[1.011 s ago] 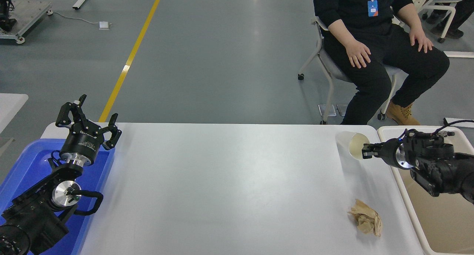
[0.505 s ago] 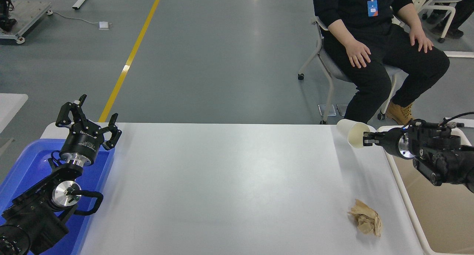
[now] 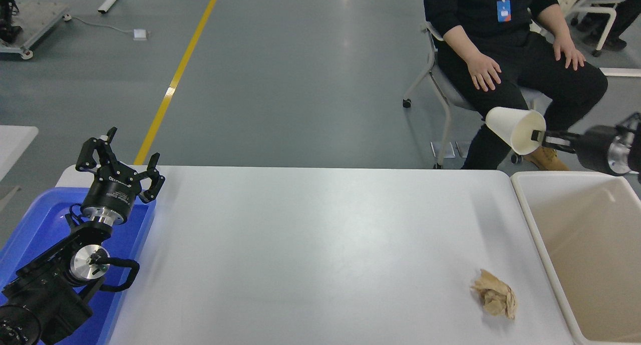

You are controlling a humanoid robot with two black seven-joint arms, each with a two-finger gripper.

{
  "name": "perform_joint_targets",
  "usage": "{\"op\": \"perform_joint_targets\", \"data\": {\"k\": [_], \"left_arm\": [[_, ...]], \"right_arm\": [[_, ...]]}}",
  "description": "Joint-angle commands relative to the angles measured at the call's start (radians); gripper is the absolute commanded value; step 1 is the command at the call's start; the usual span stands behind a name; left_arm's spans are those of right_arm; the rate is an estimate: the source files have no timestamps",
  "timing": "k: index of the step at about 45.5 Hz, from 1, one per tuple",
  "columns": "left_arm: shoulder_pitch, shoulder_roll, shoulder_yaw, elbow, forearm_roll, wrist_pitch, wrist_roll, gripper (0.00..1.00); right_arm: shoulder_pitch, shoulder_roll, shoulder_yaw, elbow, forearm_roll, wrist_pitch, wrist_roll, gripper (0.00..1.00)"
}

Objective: Clean the table surface

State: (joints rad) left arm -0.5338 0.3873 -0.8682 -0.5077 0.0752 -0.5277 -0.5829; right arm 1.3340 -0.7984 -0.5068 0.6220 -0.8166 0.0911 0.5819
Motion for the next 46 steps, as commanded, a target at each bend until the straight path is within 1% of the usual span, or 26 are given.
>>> {"op": "perform_joint_targets", "data": {"k": [1, 5, 11, 17, 21, 25, 32, 35, 41, 46], "left_arm": [[0.0, 0.001, 0.0, 0.0, 0.0, 0.0, 0.0, 1.0], [0.0, 0.001, 0.0, 0.0, 0.0, 0.0, 0.0, 1.0], [0.0, -0.001, 0.0, 0.0, 0.0, 0.0, 0.0, 1.0], [0.0, 0.001, 0.0, 0.0, 0.0, 0.0, 0.0, 1.0], [0.0, -0.001, 0.0, 0.0, 0.0, 0.0, 0.0, 1.0], [0.0, 0.001, 0.0, 0.0, 0.0, 0.0, 0.0, 1.0], [0.0, -0.001, 0.0, 0.0, 0.0, 0.0, 0.0, 1.0], [0.0, 0.001, 0.0, 0.0, 0.0, 0.0, 0.0, 1.0], [0.0, -0.001, 0.0, 0.0, 0.0, 0.0, 0.0, 1.0], [0.0, 0.001, 0.0, 0.0, 0.0, 0.0, 0.0, 1.0]], "right_arm": [[0.067, -0.131, 0.056, 0.027, 0.013, 0.064, 0.021, 0.0], [0.059, -0.147, 0.062, -0.01, 0.013, 0.065, 0.021, 0.0], [0.03, -0.148, 0.059, -0.131, 0.013, 0.071, 0.019, 0.0], [-0.077, -0.136, 0.062, -0.26, 0.065, 0.075, 0.015, 0.0], [-0.13, -0.133, 0.051, -0.295, 0.108, 0.075, 0.001, 0.0], [-0.174, -0.13, 0.051, -0.341, 0.113, 0.072, -0.023, 0.0], [-0.297, -0.053, 0.064, -0.488, 0.12, 0.068, -0.076, 0.0], [-0.367, -0.012, 0.065, -0.537, 0.167, 0.068, -0.106, 0.0], [-0.462, 0.036, 0.064, -0.542, 0.241, 0.067, -0.177, 0.0], [-0.535, 0.09, 0.065, -0.561, 0.272, 0.062, -0.209, 0.0]]}}
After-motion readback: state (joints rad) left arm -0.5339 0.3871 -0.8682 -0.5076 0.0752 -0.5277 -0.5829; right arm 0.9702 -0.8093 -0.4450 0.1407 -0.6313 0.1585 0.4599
